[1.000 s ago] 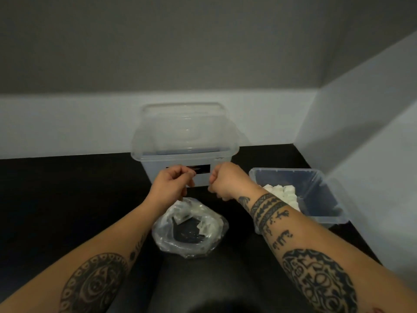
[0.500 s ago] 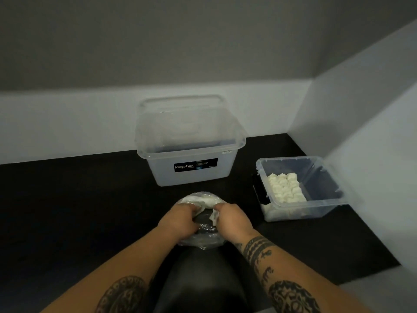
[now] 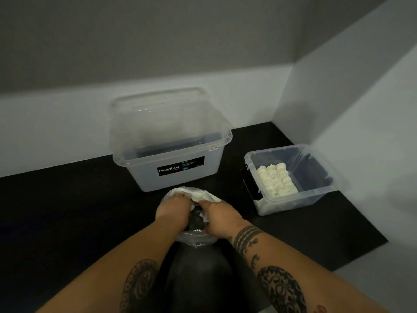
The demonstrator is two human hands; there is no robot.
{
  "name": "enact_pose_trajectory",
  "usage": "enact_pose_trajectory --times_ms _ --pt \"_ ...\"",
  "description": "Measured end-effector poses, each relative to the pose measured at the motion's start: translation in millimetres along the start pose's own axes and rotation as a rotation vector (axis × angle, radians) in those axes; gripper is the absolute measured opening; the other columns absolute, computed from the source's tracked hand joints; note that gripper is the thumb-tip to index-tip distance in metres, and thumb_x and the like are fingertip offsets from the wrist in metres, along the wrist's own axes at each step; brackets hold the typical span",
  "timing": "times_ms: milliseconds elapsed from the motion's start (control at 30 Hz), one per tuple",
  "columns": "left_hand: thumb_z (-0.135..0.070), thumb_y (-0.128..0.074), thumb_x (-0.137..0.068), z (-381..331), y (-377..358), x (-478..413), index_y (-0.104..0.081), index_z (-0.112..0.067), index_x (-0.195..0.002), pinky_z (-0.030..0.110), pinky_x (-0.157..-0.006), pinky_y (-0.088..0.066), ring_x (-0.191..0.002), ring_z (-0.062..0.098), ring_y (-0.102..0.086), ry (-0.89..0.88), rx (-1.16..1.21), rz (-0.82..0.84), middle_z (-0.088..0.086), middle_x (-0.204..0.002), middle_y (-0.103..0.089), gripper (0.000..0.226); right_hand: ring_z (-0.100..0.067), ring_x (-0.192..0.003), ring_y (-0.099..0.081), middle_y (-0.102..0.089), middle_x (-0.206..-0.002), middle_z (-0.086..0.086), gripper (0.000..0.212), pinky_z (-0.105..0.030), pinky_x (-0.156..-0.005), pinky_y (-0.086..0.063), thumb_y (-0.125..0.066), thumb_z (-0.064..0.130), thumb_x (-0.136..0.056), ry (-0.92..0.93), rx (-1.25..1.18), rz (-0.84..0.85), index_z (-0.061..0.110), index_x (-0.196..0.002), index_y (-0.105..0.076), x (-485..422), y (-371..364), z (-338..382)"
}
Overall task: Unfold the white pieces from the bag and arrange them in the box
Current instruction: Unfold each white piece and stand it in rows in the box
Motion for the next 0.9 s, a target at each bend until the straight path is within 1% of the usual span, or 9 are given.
enact_pose_trajectory --times_ms 133,267,333,433,533,600,733,800,900 --pt "-0.018 -0.064 -0.096 4.7 10.3 10.4 -0.057 -0.021 -0.137 0.037 -0.097 -0.052 -0.121 0.022 -0.060 -0.083 -0.068 -0.136 0.004 -0.133 -0.062 0.041 -0.028 -0.126 -0.055 -0.058 -0.139 -0.009 0.074 -0.037 -0.105 -0.048 -0.075 0.027 -0.086 -0.009 -0.073 -0.019 0.030 -0.152 -0.041 -1.5 8.2 -5.0" --pt "-0.022 -0.059 -0.098 10.8 12.5 23.1 -0.059 -0.026 -0.133 0.035 -0.089 -0.053 -0.115 0.021 -0.062 -0.229 -0.080 -0.223 0.002 -0.127 -0.065 0.036 -0.022 -0.127 -0.056 -0.058 -0.142 -0.004 0.070 -0.033 -0.106 -0.048 -0.075 0.021 -0.087 -0.048 -0.232 -0.087 0.030 -0.150 -0.045 -5.7 12.2 -7.9" --pt "-0.027 -0.055 -0.100 18.9 14.5 24.2 -0.061 -0.030 -0.129 0.034 -0.084 -0.053 -0.105 0.021 -0.066 -0.234 0.038 -0.246 0.001 -0.120 -0.068 0.030 -0.019 -0.123 -0.059 -0.061 -0.138 -0.002 0.060 -0.032 -0.105 -0.049 -0.069 0.017 -0.091 -0.069 -0.276 -0.124 0.031 -0.146 -0.050 -8.3 13.8 -11.8" --pt "-0.032 -0.053 -0.102 35.2 18.8 28.0 -0.064 -0.030 -0.126 0.031 -0.078 -0.057 -0.090 0.016 -0.068 -0.131 0.376 -0.331 -0.001 -0.106 -0.071 0.026 -0.014 -0.117 -0.063 -0.065 -0.131 0.004 0.048 -0.029 -0.102 -0.051 -0.064 0.013 -0.094 -0.110 -0.387 -0.199 0.031 -0.138 -0.060 -8.4 15.5 -19.2" --pt "-0.024 -0.057 -0.099 39.4 21.5 28.5 -0.063 -0.020 -0.119 0.033 -0.077 -0.057 -0.086 0.015 -0.065 -0.025 0.658 -0.321 0.000 -0.102 -0.066 0.021 -0.011 -0.105 -0.066 -0.068 -0.113 0.009 0.029 -0.031 -0.093 -0.057 -0.063 0.012 -0.094 -0.185 -0.559 -0.433 0.024 -0.120 -0.068 -2.1 18.2 -27.2" --pt "-0.022 -0.055 -0.099 34.4 20.4 25.7 -0.061 -0.019 -0.116 0.034 -0.078 -0.056 -0.087 0.016 -0.064 -0.013 0.731 -0.283 0.002 -0.104 -0.065 0.018 -0.014 -0.108 -0.062 -0.060 -0.117 0.006 0.029 -0.027 -0.092 -0.052 -0.068 0.020 -0.092 -0.203 -0.516 -0.539 0.021 -0.121 -0.066 1.6 16.7 -27.7" --pt "-0.023 -0.052 -0.100 23.8 19.4 19.7 -0.063 -0.014 -0.120 0.035 -0.083 -0.054 -0.090 0.017 -0.062 -0.019 0.681 -0.283 0.006 -0.106 -0.068 0.025 -0.025 -0.128 -0.045 -0.044 -0.139 -0.001 0.066 -0.036 -0.102 -0.043 -0.074 0.037 -0.086 -0.258 -0.454 -0.362 0.023 -0.145 -0.048 -7.4 0.4 -23.4" --pt "-0.023 -0.050 -0.101 18.3 17.6 18.1 -0.062 -0.014 -0.121 0.031 -0.083 -0.049 -0.091 0.015 -0.059 -0.006 0.645 -0.276 0.006 -0.109 -0.067 0.025 -0.026 -0.127 -0.050 -0.051 -0.136 -0.002 0.059 -0.034 -0.099 -0.045 -0.071 0.033 -0.089 -0.291 -0.470 -0.306 0.024 -0.143 -0.050 -16.9 -5.6 -25.8" --pt "-0.022 -0.049 -0.101 12.0 8.9 11.1 -0.061 -0.009 -0.122 0.037 -0.093 -0.051 -0.103 0.023 -0.062 0.004 0.663 -0.271 0.010 -0.118 -0.064 0.027 -0.018 -0.105 -0.065 -0.069 -0.114 -0.003 0.029 -0.028 -0.086 -0.052 -0.064 0.023 -0.096 -0.321 -0.657 -0.279 0.020 -0.124 -0.065 -27.0 -7.7 -35.9"
Point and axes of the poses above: each hand's wrist, its own x-axis away from the middle knuckle, its own y-axis out of the back of the hand, z = x × y, the point moved 5 cm from there along -x, towards the middle knuckle
